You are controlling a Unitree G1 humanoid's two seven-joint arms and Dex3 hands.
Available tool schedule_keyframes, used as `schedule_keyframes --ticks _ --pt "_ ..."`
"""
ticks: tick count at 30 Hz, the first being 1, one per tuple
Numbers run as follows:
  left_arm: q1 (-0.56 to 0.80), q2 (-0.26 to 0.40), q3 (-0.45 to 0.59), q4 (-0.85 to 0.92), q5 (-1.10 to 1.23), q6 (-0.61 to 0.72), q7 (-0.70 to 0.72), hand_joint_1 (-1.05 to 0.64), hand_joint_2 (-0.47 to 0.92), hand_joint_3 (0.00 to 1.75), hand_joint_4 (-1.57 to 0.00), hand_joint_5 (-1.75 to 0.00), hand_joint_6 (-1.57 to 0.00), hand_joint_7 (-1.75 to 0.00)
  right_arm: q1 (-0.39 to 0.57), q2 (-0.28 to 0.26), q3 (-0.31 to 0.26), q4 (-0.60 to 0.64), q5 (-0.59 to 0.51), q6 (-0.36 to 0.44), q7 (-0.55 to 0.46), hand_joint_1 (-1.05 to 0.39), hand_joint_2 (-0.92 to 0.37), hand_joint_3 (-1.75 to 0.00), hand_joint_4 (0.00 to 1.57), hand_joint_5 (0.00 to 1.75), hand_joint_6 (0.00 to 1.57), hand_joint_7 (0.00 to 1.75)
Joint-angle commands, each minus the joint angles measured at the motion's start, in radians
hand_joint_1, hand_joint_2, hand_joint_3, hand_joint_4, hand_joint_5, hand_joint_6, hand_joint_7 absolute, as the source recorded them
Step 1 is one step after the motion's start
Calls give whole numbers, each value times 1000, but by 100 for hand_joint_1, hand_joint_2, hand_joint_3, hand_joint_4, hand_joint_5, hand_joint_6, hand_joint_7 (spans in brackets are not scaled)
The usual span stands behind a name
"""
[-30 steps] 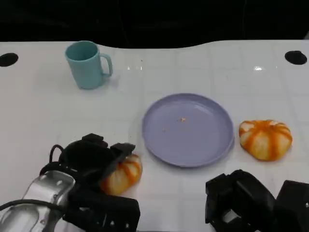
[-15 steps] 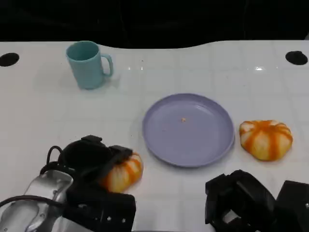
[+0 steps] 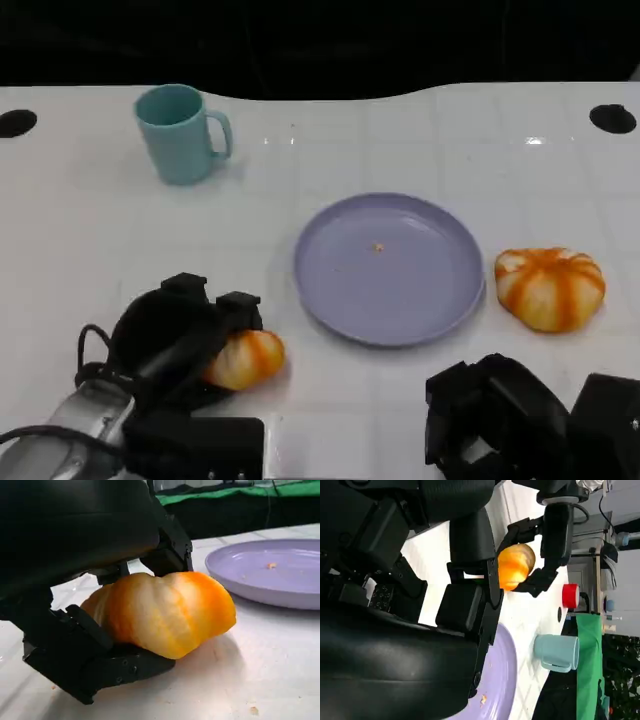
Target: Grasp the bread from the table and place it into the plate.
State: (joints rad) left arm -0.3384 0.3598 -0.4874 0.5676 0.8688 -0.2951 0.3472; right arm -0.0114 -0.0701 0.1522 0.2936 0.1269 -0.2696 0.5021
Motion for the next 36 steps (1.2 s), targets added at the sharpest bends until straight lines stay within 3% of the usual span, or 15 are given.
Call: schedule_keyframes --ticks 1,16,21,29,36 --pt "-1 21 -5 -21 20 1 40 -32 45 136 -85 -175 -69 -174 5 -3 -10 -7 10 -2 0 -105 -11 -123 156 124 157 95" --pt "52 53 51 -224 -5 41 -4 -27 34 144 -90 -175 -80 -153 11 0 -7 -21 12 13 -1 -105 -12 -121 156 123 157 95" --pt "70 48 74 -285 -1 48 12 -24 31 155 -93 -175 -76 -171 12 -2 -9 -27 10 19 -3 -105 -11 -122 156 124 157 95" --pt "69 10 99 -357 -6 40 69 -23 26 167 -94 -175 -73 -175 13 -1 -10 -21 11 9 1 -105 -10 -123 156 124 157 95" --pt "4 -43 97 -312 -21 -5 100 -29 33 147 -94 -175 -71 -175 14 -3 -6 -18 -3 8 -9 -105 -7 -128 155 124 157 95"
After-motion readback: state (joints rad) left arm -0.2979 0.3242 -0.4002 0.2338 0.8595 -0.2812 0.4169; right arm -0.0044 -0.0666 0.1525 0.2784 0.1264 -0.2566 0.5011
